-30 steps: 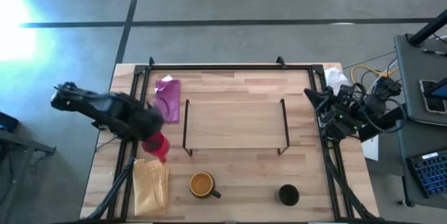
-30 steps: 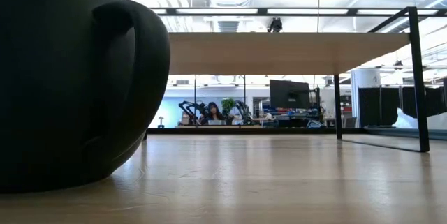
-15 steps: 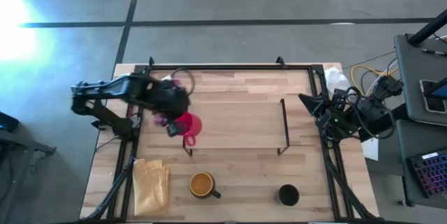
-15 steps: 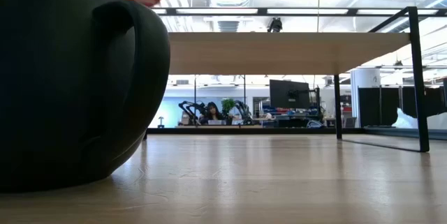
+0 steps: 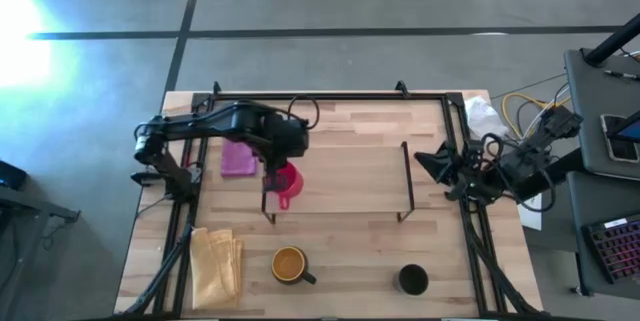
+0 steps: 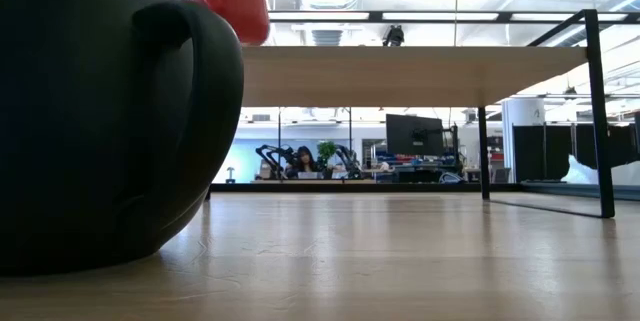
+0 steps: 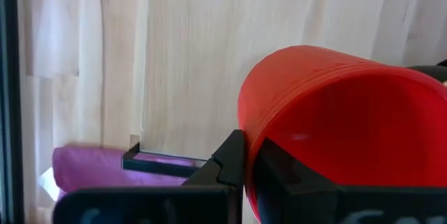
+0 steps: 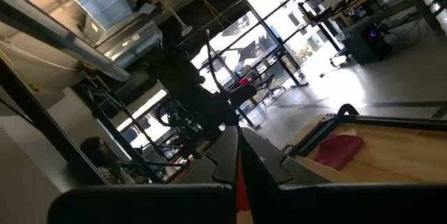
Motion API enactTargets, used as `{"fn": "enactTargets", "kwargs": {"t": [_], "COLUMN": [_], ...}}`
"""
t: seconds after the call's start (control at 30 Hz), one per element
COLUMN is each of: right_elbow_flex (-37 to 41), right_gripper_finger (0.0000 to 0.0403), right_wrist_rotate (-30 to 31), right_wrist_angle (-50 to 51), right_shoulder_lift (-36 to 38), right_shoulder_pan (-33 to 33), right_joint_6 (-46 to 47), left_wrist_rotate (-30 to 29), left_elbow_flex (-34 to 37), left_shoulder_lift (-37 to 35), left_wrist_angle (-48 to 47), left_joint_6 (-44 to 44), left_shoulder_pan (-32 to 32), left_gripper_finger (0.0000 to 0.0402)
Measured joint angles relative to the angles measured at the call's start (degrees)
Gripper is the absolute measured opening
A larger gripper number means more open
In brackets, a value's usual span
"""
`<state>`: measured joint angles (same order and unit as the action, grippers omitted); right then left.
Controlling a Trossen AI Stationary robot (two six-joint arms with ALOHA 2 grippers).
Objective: Stack small to large cups/mugs on shelf
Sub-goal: Put the red mug on the shelf
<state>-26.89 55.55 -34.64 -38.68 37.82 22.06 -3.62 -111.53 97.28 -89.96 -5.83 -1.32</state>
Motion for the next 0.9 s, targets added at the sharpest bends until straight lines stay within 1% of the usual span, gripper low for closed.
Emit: {"fn": "enactTargets", "kwargs": {"t": [0.17,0.37,0.67,0.9], "right_elbow_flex": [0.0,0.0,0.0,0.0], "right_gripper_finger": [0.0009,0.0009,0.0009,0.0009], "right_wrist_rotate": [0.0,0.0,0.0,0.0], "right_wrist_angle": [-0.2,-0.3,-0.3,0.3], "right_shoulder_lift": [-2.8,-4.5,-4.6,-4.6], "right_shoulder_pan": [0.0,-0.8,-0.8,-0.8], "right_joint_6": [2.4,4.5,4.5,4.3], "left_wrist_rotate": [0.6,5.7,3.7,2.0], "left_elbow_flex": [0.1,0.4,0.4,0.6], "left_shoulder_lift": [2.3,3.6,3.1,3.6], "left_wrist_angle": [0.0,-0.1,-0.1,1.0], "left_joint_6": [0.3,0.7,0.2,-1.2], "left_shoulder_pan": [-1.5,-1.8,-2.0,-2.0], "left_gripper_finger": [0.0000,0.0000,0.0004,0.0043]}}
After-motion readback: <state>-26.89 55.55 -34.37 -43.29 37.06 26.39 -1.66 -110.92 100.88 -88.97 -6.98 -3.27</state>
